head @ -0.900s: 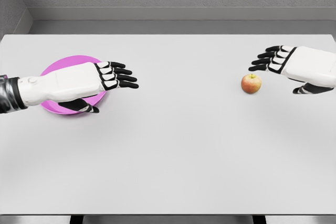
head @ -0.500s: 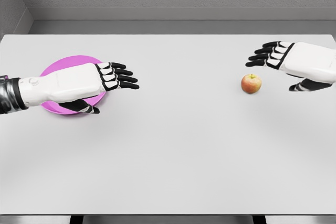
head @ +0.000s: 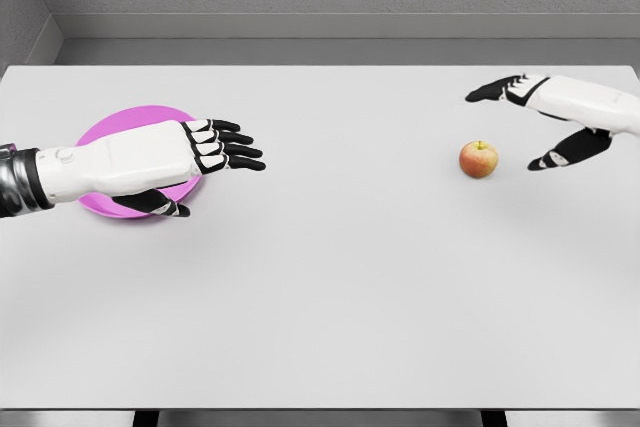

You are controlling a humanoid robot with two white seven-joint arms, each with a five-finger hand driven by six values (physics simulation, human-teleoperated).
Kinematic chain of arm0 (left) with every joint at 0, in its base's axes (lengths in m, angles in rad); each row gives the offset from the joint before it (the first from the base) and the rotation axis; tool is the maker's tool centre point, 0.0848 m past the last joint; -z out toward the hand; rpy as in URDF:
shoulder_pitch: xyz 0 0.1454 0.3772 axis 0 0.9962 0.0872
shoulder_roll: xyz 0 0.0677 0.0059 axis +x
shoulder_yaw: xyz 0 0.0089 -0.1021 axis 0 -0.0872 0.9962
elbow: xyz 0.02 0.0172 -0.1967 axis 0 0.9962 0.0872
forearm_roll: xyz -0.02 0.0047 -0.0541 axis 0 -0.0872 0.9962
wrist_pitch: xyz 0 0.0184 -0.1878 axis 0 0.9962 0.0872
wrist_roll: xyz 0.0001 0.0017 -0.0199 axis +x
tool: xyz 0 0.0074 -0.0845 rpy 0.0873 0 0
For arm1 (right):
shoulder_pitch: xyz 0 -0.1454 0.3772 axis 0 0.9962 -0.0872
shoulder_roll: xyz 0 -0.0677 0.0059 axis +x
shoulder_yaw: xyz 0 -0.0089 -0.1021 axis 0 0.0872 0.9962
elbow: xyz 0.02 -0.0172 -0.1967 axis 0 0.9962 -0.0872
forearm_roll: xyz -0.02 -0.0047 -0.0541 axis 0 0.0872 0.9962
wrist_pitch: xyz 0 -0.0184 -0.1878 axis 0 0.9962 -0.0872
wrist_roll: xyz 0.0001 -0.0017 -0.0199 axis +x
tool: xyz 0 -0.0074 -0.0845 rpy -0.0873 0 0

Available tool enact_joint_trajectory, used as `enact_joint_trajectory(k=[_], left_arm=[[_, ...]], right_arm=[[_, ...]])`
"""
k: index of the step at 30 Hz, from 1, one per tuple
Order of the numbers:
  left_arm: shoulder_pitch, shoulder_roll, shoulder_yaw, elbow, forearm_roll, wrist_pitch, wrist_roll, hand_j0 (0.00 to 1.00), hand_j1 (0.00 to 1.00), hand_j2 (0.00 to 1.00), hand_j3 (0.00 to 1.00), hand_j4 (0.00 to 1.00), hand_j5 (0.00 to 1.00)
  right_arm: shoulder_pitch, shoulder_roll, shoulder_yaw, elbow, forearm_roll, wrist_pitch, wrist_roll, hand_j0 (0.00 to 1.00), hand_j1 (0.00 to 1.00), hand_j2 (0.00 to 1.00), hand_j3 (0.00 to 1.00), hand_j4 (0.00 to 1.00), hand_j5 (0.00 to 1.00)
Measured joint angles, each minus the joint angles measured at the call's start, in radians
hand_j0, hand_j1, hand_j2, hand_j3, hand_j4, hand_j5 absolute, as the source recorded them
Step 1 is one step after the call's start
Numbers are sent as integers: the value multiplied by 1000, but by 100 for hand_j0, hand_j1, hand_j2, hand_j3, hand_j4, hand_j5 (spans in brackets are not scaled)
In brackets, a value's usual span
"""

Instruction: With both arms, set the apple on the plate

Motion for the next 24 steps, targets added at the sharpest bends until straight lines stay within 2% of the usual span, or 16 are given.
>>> enact_joint_trajectory(k=[6, 24], left_arm=[[0, 0, 0, 0, -1, 0, 0, 100, 100, 100, 100, 100, 100], [0, -3, 0, 0, -1, 0, 0, 100, 100, 100, 100, 100, 100]], right_arm=[[-21, 60, 37, 141, 62, 0, 1, 100, 100, 100, 100, 100, 100], [-98, 214, 130, 347, 110, 0, 1, 100, 100, 100, 100, 100, 100]])
